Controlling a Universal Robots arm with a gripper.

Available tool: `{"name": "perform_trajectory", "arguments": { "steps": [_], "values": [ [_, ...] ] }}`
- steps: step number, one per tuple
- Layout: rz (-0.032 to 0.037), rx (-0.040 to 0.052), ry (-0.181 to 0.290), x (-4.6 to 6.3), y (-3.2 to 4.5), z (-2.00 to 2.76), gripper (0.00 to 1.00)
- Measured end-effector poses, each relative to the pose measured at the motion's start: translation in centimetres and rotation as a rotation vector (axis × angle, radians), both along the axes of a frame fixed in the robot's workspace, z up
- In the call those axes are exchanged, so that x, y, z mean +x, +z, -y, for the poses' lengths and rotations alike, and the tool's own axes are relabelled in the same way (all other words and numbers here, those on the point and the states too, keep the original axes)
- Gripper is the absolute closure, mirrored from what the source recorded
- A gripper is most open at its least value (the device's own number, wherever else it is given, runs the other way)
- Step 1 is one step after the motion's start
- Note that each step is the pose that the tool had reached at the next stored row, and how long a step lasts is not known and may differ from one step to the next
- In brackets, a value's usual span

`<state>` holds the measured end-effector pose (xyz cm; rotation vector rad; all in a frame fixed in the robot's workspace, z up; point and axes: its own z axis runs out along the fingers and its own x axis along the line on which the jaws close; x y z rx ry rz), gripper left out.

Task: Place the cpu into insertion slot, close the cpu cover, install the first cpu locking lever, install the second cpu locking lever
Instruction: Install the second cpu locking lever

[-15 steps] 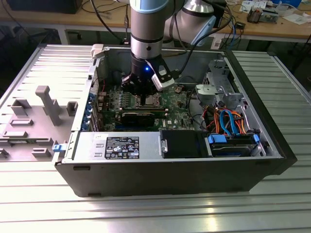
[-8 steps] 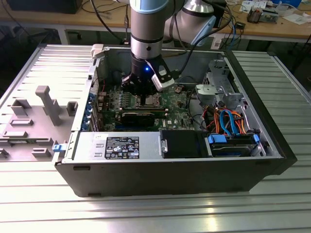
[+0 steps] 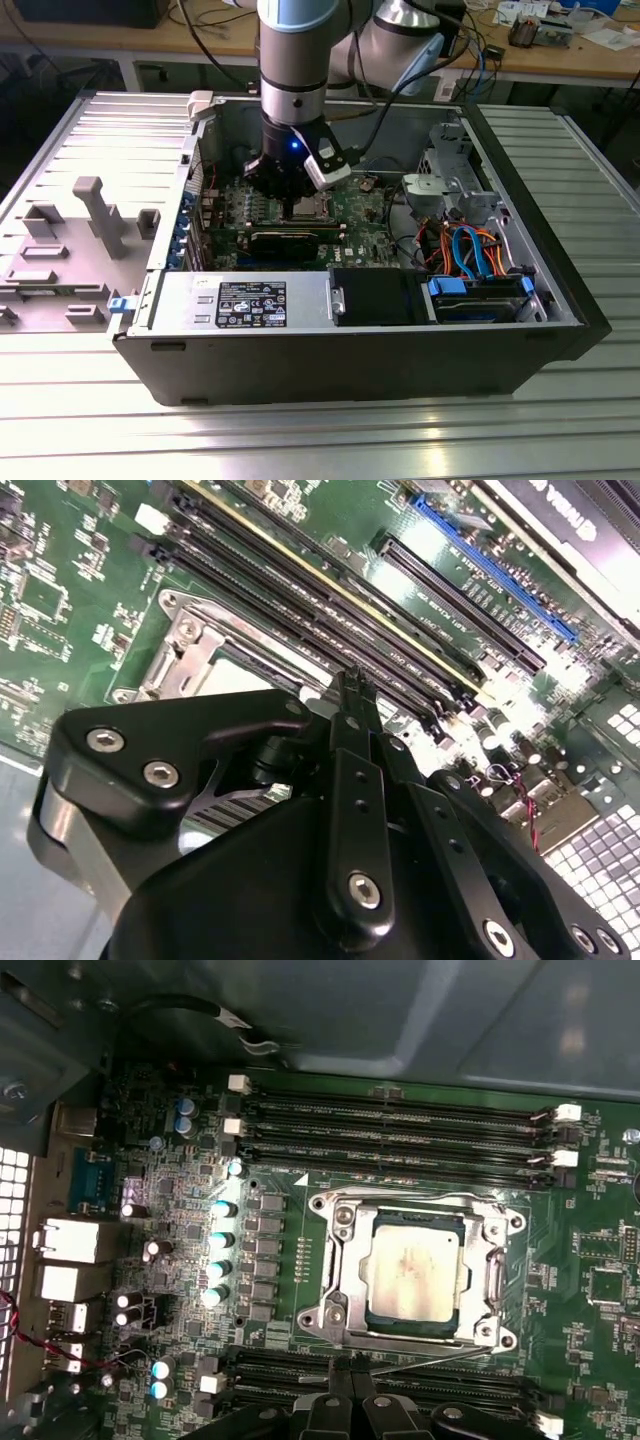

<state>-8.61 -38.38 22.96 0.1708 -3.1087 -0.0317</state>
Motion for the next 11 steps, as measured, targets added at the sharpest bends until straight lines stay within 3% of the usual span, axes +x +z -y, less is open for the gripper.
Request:
{"name": "perform_trajectory", "arguments": {
  "steps": [11],
  "values": [
    [0.0001, 0.0057, 0.029, -0.79, -0.84, 0.00, 0.89]
  ]
}}
